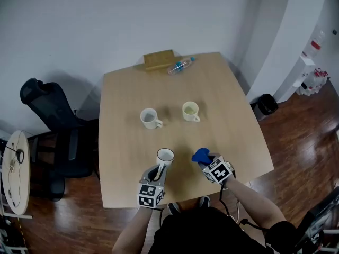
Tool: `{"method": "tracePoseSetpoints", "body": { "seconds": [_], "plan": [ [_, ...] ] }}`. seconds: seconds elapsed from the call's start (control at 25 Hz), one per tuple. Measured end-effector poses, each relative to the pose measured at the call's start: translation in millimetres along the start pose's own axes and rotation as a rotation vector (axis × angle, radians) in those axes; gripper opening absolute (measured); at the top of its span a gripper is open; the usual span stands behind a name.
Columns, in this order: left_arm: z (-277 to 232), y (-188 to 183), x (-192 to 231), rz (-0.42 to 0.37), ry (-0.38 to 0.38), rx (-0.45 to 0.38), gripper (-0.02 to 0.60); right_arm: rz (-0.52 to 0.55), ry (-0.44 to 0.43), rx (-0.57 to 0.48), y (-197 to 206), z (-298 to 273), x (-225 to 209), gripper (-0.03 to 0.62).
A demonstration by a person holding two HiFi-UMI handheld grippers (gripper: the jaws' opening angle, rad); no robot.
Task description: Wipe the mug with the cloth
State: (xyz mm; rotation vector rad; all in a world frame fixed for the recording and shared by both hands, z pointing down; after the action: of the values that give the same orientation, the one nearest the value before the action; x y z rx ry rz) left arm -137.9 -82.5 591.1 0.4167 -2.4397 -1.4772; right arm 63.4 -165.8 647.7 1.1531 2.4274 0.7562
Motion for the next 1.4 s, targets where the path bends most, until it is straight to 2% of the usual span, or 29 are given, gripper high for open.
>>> {"method": "tracePoseSetpoints", "body": {
  "seconds": [0.32,0.48,0.6,0.64,0.76,0.92,1.08,1.2,1.4],
  "plan": [
    [-9.4,28.3,6.1,0.004,0.006,0.071,0.061,0.041,-0.016,0.135,17.8,-34.8,7.7,0.156],
    [-7.8,35.3,6.9,0.001,0.02,0.085,0.061,0.041,-0.026,0.157,22.1,-38.5,11.2,0.166],
    [-3.6,38.5,7.0,-0.004,0.032,0.105,0.063,0.012,-0.039,0.152,20.6,-38.9,12.3,0.222],
    [-0.6,40.9,7.3,-0.002,0.031,0.11,0.063,0.0,-0.037,0.14,18.6,-35.4,12.6,0.249],
    [9.8,50.7,9.5,0.009,0.019,0.124,0.064,-0.013,-0.012,0.076,8.8,-15.2,13.2,0.262],
    [21.0,63.8,12.9,0.026,0.007,0.129,0.064,-0.062,0.026,-0.049,-7.5,22.2,10.1,0.262],
    [26.4,72.9,13.6,0.027,0.019,0.151,0.066,-0.158,0.021,-0.179,-30.1,58.4,9.6,0.236],
    [29.2,79.1,11.3,0.027,0.026,0.178,0.086,-0.184,0.025,-0.258,-45.9,78.5,15.2,0.225],
    [34.6,94.2,13.1,0.036,-0.016,0.226,0.102,-0.207,0.021,-0.306,-52.9,97.2,34.2,0.222]
  ]
}}
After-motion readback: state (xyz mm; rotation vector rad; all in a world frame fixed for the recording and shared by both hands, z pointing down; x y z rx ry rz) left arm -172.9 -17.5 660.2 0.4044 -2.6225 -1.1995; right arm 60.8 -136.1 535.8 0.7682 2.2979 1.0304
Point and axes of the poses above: the fingertips, and each gripper's own axes: z backward along the fingers, x to its left, y out of its underside, the point moved 5 cm from there along z, backward along the fingers, and after that the axes turned 4 degrees about -z, right-handed, at the moved point
